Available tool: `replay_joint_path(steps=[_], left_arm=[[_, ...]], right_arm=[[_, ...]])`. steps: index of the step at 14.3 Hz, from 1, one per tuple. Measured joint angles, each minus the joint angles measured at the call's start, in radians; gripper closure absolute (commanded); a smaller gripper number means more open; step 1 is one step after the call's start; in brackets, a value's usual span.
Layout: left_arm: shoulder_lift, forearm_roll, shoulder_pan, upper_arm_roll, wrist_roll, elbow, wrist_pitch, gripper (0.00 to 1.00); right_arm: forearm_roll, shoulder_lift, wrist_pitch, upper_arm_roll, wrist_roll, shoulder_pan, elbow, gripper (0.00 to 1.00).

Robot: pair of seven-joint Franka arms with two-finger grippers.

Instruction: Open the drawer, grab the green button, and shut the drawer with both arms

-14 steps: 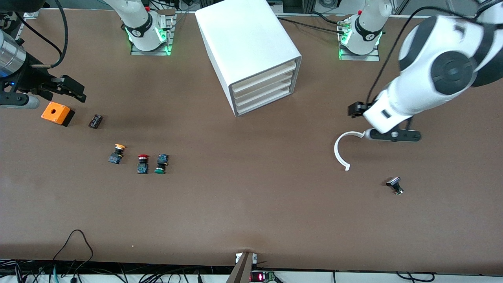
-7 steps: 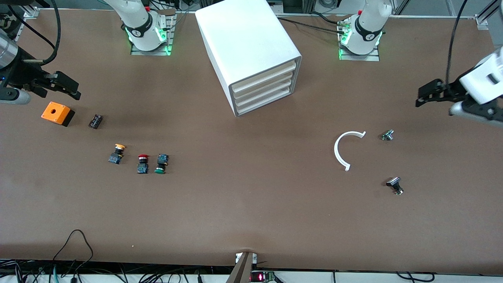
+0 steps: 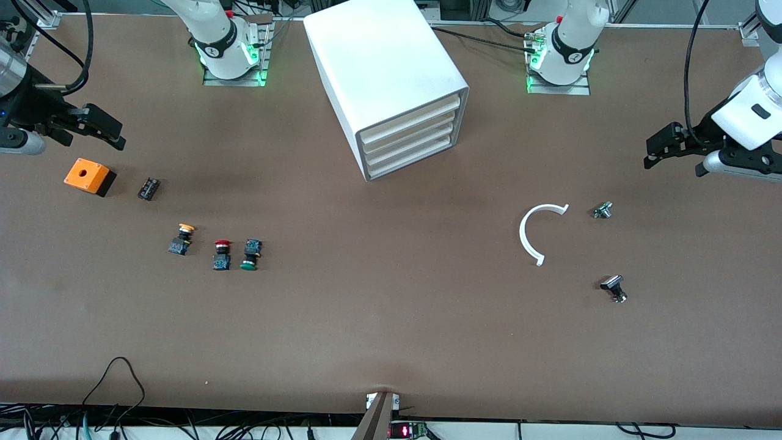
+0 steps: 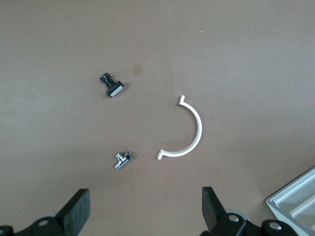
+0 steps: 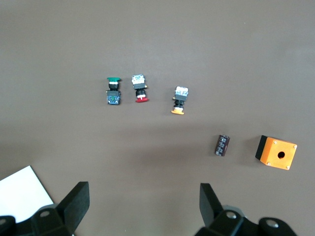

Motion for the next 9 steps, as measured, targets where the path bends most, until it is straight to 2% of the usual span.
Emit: replay_joint_path(steps=[2,6,9], left_arm=[[-0.009,0.025,0.0,-0.004,0.0,-0.001,-0.02,0.0],[-0.016,0.046,0.019,-0.056,-0.016,-0.001,-0.022,0.0],[-0.013,0.047,0.022,-0.06,-0.018,0.01,-0.021,0.0]], right_arm=[[0.0,-0.005,-0.012,0.001,0.0,0.0,0.003,0.01],[0.0,-0.006,-0.012,0.004,0.001,-0.001,0.005,0.01],[0.0,-0.006,-0.012,0.002,0.001,-0.004,0.005,0.01]])
